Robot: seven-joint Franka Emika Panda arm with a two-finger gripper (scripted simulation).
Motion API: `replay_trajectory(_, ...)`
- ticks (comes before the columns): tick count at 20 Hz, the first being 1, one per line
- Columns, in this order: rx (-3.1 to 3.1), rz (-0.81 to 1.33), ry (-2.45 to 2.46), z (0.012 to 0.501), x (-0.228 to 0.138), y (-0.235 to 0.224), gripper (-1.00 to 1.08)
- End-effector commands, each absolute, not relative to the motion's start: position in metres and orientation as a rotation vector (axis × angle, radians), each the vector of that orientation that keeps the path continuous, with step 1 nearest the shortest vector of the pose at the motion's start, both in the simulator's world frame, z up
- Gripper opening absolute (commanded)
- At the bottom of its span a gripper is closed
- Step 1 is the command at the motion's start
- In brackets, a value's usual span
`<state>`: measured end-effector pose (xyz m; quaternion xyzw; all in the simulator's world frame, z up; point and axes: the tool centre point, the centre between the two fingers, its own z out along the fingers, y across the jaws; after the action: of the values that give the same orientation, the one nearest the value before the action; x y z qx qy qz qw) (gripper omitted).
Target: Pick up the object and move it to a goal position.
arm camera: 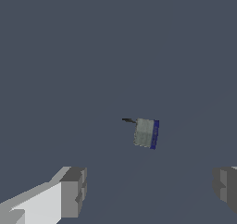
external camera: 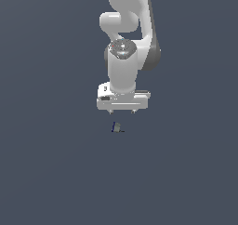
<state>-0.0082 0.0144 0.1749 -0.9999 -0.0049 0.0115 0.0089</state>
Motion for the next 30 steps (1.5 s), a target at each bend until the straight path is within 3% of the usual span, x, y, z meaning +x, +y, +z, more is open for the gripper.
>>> replay_trajectory(1, -3.124, 0.036, -0.015, 0.175, -0.008, 0.014, 1.0)
replay_trajectory(17, -3.146, 0.085, -0.011, 0.171, -0.019, 0.0, 1.0)
replay_trajectory(30, -3.136, 0.081, -0.328, 0.153, -0.018, -0.003, 1.0)
